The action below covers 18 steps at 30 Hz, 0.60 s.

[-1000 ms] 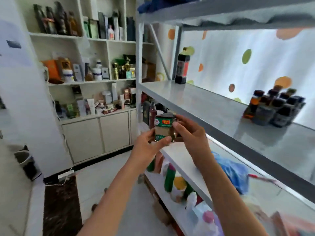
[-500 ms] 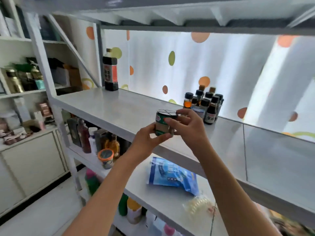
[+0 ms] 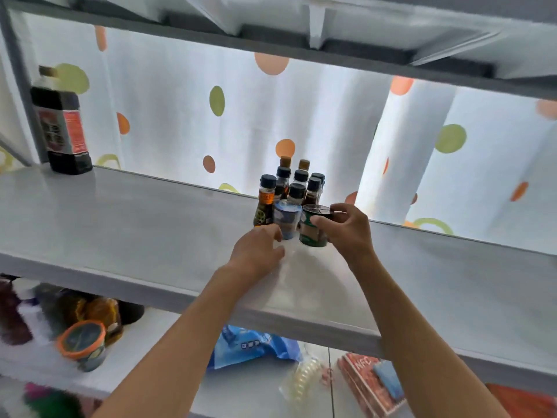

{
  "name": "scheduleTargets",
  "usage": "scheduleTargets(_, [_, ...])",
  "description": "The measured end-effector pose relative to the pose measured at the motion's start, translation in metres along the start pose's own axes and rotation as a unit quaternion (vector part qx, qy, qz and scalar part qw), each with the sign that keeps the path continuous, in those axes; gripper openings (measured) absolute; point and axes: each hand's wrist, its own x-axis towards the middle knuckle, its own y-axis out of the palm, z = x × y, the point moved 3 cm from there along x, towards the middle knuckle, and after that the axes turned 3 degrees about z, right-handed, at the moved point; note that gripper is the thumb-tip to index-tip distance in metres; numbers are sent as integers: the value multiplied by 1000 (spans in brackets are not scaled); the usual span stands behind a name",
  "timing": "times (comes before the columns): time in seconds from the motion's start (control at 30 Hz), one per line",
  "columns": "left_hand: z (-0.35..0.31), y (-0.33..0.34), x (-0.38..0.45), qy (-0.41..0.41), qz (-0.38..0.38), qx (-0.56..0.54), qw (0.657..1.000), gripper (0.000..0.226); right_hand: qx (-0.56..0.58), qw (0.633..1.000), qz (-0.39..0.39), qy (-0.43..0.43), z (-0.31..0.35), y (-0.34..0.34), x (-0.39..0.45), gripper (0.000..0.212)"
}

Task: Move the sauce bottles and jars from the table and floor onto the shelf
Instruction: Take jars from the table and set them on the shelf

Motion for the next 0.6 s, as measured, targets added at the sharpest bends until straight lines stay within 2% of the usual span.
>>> scheduleTargets(0.13, [-3,9,14,15,-12,47,999,24,-48,999,-2,19,-9,0,17,64])
scheduleTargets(0.27, [-1,15,18,37,-27,83,996,17,-64,997,18,29,-17,7,28,54])
scheduleTargets(0.6, [-2,18,18,40,-25,106,993,22,-19,999,44,21,-31,10,27,49])
